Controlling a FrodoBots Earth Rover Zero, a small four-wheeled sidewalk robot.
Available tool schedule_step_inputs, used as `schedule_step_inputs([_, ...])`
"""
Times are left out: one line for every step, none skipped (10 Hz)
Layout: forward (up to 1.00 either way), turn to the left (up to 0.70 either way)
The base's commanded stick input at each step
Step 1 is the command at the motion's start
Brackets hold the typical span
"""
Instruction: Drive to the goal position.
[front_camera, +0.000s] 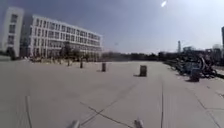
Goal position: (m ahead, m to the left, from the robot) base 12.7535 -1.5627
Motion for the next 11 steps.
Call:
schedule_step_inputs([1.00,-0.27])
schedule_step_inputs([1.00,-0.25])
schedule_step_inputs([1.00,-0.02])
schedule_step_inputs([1.00,0.00])
schedule_step_inputs([1.00,0.00])
schedule_step_inputs([1.00,0.00])
schedule_step_inputs([1.00,0.00])
schedule_step_inputs([1.00,0.00])
schedule_step_inputs([1.00,-0.07])
schedule_step_inputs([1.00,-0.25])
schedule_step_inputs([1.00,-0.20])
